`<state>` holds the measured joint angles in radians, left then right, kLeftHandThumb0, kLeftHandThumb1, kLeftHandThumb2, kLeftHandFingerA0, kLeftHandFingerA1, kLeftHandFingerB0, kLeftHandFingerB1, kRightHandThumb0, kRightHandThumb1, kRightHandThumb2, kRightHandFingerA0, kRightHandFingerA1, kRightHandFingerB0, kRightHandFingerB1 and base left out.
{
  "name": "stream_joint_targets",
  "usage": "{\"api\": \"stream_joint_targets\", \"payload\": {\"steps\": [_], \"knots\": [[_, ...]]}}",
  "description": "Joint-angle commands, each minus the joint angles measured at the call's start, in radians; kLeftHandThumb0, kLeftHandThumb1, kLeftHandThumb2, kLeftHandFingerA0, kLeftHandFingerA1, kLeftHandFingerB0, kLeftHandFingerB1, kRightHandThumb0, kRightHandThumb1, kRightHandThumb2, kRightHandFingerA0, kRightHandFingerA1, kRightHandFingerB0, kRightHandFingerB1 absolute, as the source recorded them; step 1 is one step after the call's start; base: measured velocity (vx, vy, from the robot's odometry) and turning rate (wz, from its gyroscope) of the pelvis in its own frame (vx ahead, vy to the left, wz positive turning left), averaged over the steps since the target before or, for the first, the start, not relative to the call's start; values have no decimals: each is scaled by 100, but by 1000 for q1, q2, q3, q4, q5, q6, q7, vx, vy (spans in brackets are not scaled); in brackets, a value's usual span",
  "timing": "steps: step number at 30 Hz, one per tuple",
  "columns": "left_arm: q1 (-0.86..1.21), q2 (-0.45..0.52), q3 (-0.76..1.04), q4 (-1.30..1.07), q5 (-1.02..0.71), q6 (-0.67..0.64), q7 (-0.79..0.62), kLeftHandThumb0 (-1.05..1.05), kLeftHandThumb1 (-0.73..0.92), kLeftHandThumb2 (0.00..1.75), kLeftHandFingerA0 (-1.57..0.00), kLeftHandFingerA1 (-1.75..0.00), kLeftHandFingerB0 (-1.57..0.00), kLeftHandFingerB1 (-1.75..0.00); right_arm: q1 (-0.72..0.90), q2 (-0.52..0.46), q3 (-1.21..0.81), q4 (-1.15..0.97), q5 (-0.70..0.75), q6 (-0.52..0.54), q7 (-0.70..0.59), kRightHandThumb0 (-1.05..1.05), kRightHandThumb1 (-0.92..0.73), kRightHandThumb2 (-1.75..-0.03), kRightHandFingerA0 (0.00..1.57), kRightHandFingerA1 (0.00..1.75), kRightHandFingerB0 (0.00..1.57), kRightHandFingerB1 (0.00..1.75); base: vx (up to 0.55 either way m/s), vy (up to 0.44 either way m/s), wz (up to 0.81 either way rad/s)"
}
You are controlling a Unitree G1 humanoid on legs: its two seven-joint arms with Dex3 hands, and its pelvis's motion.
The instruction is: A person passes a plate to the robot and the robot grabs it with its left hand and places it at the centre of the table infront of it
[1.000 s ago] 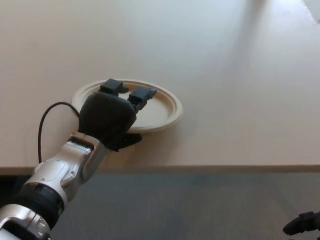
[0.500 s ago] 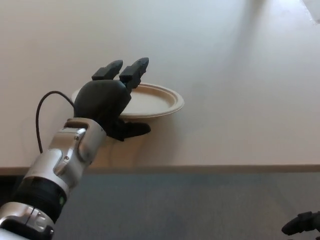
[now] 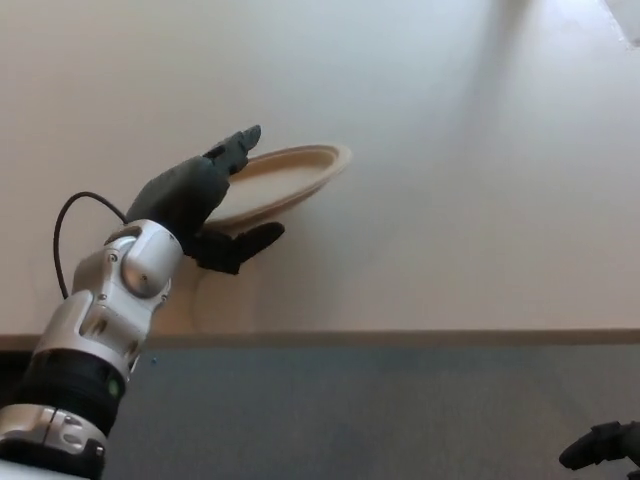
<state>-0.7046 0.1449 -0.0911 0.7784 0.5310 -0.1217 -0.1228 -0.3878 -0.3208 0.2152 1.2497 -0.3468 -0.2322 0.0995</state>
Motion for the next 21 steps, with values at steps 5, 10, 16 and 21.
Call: {"api": "stream_joint_targets", "payload": {"steps": [5,10,16,21], "knots": [[-54,-43,249,-32,-500,534,-538,-96,90,127,-9,-38,-7,-10,-23,-35,15,6,-14,16,42,-46,-59,-57,76,66,58,56,0,0,0],[-55,-48,244,-72,-484,553,-535,-95,90,128,-8,-40,-7,-10,-31,-35,20,7,-17,17,41,-47,-59,-57,75,66,58,55,0,0,0],[-70,-45,240,-88,-483,566,-534,-95,82,123,-3,-30,-2,-9,-40,-38,13,-1,-6,11,46,-47,-41,-88,78,79,50,64,0,0,0],[-90,-24,214,-96,-464,559,-540,-94,74,114,-1,-26,0,-9,-61,-40,13,0,-5,21,50,-47,-41,-88,78,79,49,64,0,0,0]]}}
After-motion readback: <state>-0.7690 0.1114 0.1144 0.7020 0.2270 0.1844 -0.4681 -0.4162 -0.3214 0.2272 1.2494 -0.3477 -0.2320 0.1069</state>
